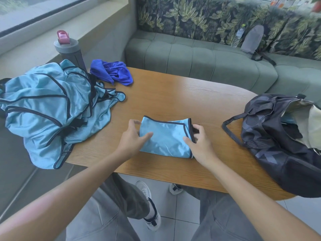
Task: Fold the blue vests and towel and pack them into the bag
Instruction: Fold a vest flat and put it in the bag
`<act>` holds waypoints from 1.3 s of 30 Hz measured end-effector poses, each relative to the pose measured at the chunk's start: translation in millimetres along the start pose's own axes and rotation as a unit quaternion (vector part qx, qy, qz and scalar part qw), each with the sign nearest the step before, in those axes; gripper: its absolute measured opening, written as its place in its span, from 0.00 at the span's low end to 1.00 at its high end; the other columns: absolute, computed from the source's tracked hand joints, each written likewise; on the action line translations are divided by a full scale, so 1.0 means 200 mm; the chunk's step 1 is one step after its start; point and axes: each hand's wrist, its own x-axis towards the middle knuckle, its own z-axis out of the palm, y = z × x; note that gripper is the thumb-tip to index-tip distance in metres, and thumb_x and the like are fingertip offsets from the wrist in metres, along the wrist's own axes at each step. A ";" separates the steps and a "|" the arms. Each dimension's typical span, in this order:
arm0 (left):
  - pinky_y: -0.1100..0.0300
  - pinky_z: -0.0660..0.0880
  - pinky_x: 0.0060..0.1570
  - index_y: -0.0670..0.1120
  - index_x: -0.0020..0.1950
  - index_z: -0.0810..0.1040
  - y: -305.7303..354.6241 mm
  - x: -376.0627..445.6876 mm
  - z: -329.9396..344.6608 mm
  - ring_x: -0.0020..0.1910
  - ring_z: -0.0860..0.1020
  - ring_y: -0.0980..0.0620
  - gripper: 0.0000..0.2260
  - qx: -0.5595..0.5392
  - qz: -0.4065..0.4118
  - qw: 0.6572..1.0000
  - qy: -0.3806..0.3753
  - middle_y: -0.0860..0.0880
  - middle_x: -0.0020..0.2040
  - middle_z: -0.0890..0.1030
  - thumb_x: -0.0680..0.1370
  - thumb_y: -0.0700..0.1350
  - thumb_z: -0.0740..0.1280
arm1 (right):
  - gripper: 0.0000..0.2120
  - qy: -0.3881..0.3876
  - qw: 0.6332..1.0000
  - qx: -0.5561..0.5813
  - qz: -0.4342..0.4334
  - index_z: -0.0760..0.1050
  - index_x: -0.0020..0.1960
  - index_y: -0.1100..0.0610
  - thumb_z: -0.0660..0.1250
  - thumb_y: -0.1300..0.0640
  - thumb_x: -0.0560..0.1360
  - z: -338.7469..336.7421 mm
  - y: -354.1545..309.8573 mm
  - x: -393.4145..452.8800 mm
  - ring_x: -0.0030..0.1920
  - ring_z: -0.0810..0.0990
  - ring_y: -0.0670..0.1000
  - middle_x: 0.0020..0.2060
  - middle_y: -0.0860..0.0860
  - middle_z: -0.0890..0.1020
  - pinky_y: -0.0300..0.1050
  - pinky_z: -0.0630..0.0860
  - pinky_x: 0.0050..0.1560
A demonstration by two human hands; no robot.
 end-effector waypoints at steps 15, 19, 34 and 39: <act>0.47 0.70 0.30 0.54 0.68 0.66 -0.16 -0.18 0.05 0.26 0.71 0.50 0.16 0.103 0.121 0.985 0.074 0.47 0.28 0.72 0.83 0.47 0.65 | 0.25 0.022 0.786 -0.520 -0.334 0.71 0.74 0.62 0.55 0.62 0.77 0.08 0.20 -0.08 0.73 0.70 0.58 0.72 0.59 0.74 0.54 0.60 0.75; 0.52 0.68 0.28 0.50 0.64 0.70 -0.16 -0.16 0.07 0.28 0.71 0.47 0.11 0.282 0.153 0.942 0.102 0.49 0.29 0.73 0.82 0.46 0.66 | 0.24 0.034 0.778 -0.534 -0.328 0.72 0.72 0.63 0.65 0.64 0.77 0.07 0.22 -0.08 0.72 0.72 0.60 0.71 0.60 0.74 0.57 0.64 0.74; 0.48 0.42 0.80 0.56 0.84 0.41 -0.13 0.04 0.16 0.82 0.37 0.45 0.28 0.461 0.196 0.861 -0.090 0.47 0.84 0.38 0.84 0.61 0.39 | 0.23 0.088 0.710 -0.539 -0.444 0.78 0.63 0.64 0.46 0.70 0.81 -0.02 0.25 0.06 0.60 0.80 0.61 0.62 0.60 0.81 0.60 0.74 0.65; 0.47 0.43 0.80 0.56 0.84 0.41 -0.12 0.02 0.17 0.82 0.37 0.43 0.32 0.453 0.165 0.873 -0.072 0.42 0.83 0.38 0.80 0.63 0.34 | 0.18 0.101 0.648 -0.543 -0.525 0.80 0.57 0.64 0.53 0.73 0.79 -0.08 0.22 0.16 0.51 0.83 0.59 0.53 0.60 0.84 0.55 0.78 0.58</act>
